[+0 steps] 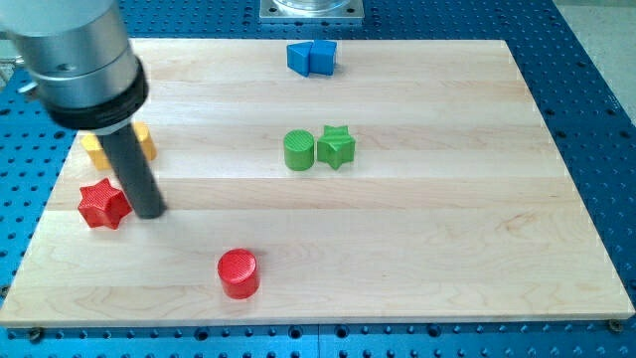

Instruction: Move the red star slightly towards left

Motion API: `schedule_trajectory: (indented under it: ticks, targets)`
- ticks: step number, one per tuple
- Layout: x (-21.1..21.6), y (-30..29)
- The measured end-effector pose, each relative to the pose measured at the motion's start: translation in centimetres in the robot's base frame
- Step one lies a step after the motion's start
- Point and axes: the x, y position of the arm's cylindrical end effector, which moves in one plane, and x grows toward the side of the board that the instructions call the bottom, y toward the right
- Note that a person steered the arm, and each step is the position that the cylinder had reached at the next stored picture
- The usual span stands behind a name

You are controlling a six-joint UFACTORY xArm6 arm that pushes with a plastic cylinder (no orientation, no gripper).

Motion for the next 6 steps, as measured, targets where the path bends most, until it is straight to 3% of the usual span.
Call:
schedule_trajectory:
  ticks: [2, 4, 6]
  targets:
    - [-0.9, 0.0]
    - [-0.6, -5.8]
    - [4.2, -5.3]
